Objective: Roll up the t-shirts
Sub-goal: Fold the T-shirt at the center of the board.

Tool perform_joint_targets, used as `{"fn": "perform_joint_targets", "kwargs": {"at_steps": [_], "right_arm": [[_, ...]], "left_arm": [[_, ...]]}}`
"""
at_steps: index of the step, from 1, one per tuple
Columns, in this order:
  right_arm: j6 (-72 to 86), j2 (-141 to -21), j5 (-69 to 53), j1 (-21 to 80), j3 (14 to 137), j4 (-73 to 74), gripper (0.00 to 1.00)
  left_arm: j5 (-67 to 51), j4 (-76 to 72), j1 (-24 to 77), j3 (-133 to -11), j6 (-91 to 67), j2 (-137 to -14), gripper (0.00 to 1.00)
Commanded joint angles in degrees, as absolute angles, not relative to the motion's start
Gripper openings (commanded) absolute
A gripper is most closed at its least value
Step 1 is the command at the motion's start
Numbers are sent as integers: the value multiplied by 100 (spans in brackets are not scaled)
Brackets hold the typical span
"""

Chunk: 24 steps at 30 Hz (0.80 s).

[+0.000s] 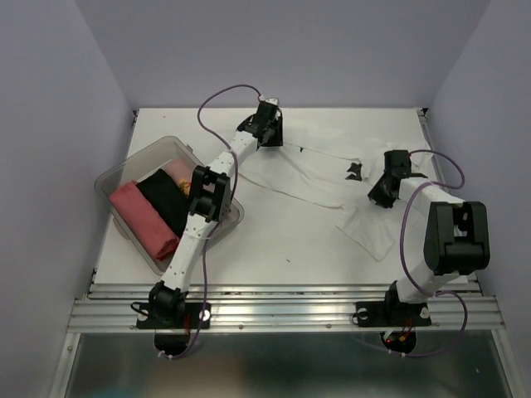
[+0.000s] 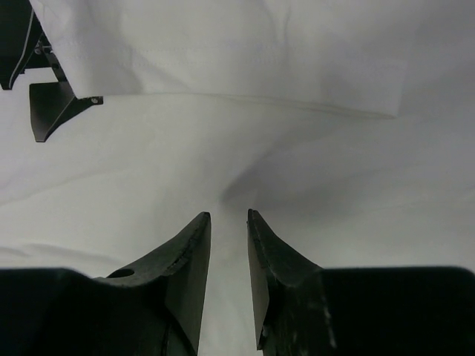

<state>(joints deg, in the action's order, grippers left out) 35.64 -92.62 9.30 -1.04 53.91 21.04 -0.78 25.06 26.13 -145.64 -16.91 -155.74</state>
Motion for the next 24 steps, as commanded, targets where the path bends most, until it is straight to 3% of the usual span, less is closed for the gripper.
{"fn": "perform_joint_targets", "kwargs": {"at_steps": [1,5,9,17,24], "right_arm": [[3639,-8974,756,-149,5590,2144,33],[3691,-8772,668,-149,5511,2145,34],[3613,-8561,624,-149,5467,2153,44],[3287,-8411,580,-149,5634,2303,54],[3138,-8472,449,-149,5774,2303,55]], "left_arm": [[158,2400,2452,-14713,-1407,-15110,54],[70,2382,2435,-14091,-1336,-14223,54],[543,2382,2408,-12652,-1589,-12967,54],[1230,3278,2391,-11190,-2609,-12156,52],[1160,3217,2408,-10012,-4180,-11734,52]]}}
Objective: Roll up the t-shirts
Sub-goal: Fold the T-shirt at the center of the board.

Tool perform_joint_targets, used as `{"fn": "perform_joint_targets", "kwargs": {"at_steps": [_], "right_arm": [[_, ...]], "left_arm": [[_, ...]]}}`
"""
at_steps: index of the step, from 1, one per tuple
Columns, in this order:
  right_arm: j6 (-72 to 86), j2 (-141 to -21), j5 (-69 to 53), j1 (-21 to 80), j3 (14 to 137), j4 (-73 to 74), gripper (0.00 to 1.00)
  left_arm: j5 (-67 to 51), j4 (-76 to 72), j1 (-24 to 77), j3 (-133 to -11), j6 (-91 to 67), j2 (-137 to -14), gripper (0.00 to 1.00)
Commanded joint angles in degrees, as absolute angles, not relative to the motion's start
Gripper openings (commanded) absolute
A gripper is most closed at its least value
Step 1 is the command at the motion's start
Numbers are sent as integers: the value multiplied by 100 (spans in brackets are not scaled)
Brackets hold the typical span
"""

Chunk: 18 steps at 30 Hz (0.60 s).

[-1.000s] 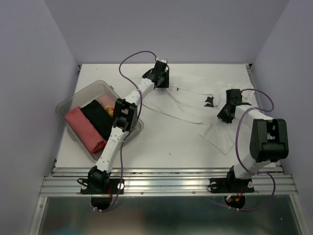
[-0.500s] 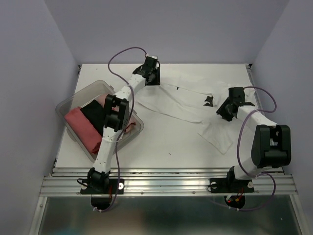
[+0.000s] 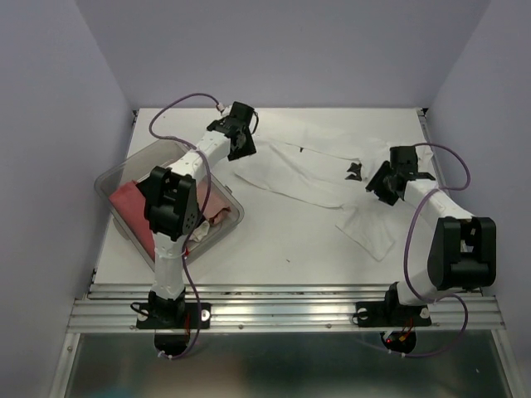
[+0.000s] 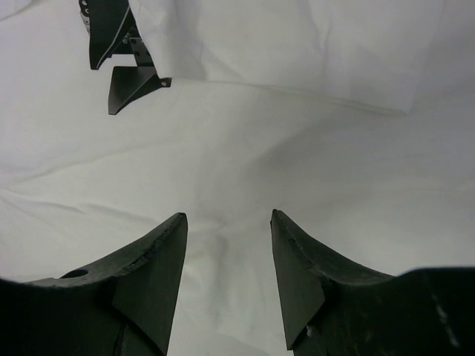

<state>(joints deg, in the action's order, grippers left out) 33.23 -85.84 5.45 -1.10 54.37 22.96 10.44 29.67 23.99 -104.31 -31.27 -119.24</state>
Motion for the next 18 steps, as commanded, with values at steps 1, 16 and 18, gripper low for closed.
{"fn": "perform_joint_targets", "kwargs": {"at_steps": [1,16,18], "right_arm": [[3129,-8481,440,-149,5783,2303,55],[3059,-8543,193,-149,5792,2303,56],[3059,-8534,193,-149,5775,2303,56]], "left_arm": [[1212,3269,2426,-9967,-4349,-11733,52],[1643,3542,2461,-9854,-5370,-12059,73],[1644,3428,2470,-9730,-5414,-11997,75]]}}
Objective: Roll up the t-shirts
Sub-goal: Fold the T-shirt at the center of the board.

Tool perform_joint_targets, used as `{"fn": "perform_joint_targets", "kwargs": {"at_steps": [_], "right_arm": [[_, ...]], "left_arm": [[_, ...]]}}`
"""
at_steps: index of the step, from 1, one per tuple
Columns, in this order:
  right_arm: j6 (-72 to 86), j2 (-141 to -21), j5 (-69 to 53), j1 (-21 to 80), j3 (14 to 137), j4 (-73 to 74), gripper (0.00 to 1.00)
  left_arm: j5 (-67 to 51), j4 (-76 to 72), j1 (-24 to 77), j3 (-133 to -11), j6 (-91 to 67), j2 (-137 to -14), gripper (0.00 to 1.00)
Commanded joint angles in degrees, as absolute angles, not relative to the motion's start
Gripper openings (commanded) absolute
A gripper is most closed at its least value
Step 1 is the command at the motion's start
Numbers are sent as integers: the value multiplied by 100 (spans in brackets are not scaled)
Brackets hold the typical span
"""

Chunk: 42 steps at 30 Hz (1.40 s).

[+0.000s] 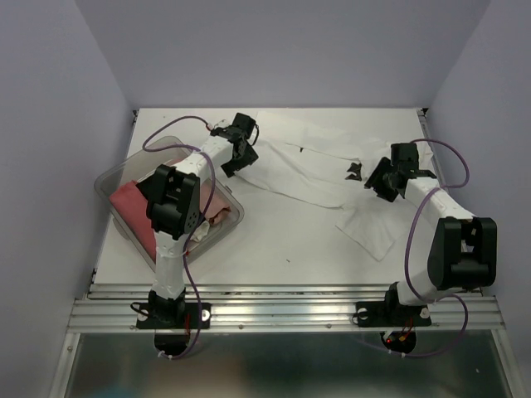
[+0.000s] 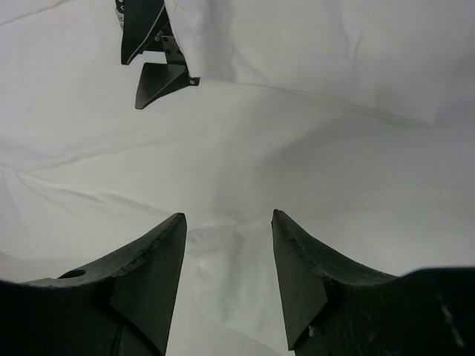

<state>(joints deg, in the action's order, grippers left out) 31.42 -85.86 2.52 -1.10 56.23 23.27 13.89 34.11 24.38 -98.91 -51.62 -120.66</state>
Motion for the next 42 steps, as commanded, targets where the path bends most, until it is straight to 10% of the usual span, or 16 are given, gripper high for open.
{"fn": "perform_joint_targets", "kwargs": {"at_steps": [1,19,27,42], "right_arm": [[3050,-8534,193,-149,5766,2303,56],[3067,-8482,211,-149,5766,2312,56],[3190,-8367,413,-149,5722,2522,59],[4629,-6576,624,-149,4712,4797,72]], "left_arm": [[1661,3428,2470,-9686,-5458,-11988,75],[1688,3375,2479,-9668,-5520,-12296,57],[1810,3375,2496,-9571,-5572,-12129,0],[2118,3454,2522,-9440,-5388,-11778,0]]}}
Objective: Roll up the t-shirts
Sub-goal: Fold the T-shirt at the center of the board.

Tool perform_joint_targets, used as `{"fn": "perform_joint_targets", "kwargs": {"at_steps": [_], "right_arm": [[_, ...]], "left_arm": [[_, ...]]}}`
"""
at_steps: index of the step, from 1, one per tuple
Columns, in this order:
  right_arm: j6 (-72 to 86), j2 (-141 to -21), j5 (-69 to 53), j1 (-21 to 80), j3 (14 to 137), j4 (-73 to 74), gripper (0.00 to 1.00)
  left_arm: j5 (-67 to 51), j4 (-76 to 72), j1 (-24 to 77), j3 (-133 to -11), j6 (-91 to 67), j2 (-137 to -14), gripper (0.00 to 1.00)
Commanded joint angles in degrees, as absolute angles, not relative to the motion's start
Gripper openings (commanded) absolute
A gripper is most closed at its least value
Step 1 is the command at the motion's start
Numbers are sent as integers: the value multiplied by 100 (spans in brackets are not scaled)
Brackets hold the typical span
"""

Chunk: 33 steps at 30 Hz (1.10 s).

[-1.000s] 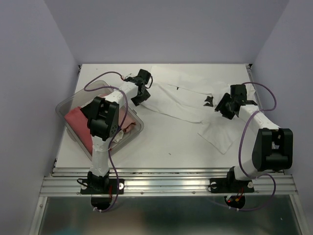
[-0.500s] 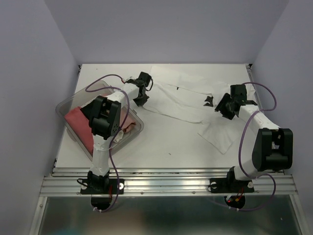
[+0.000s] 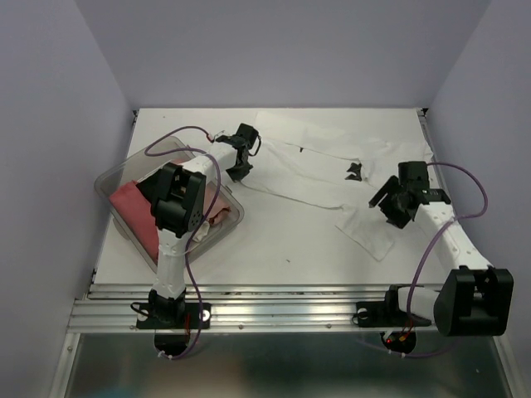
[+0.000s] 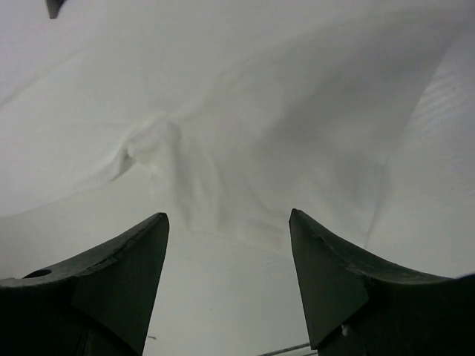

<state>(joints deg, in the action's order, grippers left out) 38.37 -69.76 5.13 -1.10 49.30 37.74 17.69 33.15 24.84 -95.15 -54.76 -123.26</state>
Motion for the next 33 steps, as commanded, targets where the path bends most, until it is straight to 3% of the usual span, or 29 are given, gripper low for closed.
{"fn": "perform_joint_targets", "kwargs": {"at_steps": [1,13,29,33], "right_arm": [[4754,-6505,624,-149,4650,4955,72],[6019,-6029,712,-149,3693,5871,68],[6680,-6100,1036,-149,2979,4432,60],[6715,-6047,1081,-149,2997,4246,53]], "left_arm": [[2127,3437,2522,-9439,-5370,-11769,0],[2092,3191,2522,-9404,-5168,-11672,0],[2048,3199,2514,-9474,-5054,-11689,0],[2065,3243,2505,-9510,-5054,-11689,0]]}}
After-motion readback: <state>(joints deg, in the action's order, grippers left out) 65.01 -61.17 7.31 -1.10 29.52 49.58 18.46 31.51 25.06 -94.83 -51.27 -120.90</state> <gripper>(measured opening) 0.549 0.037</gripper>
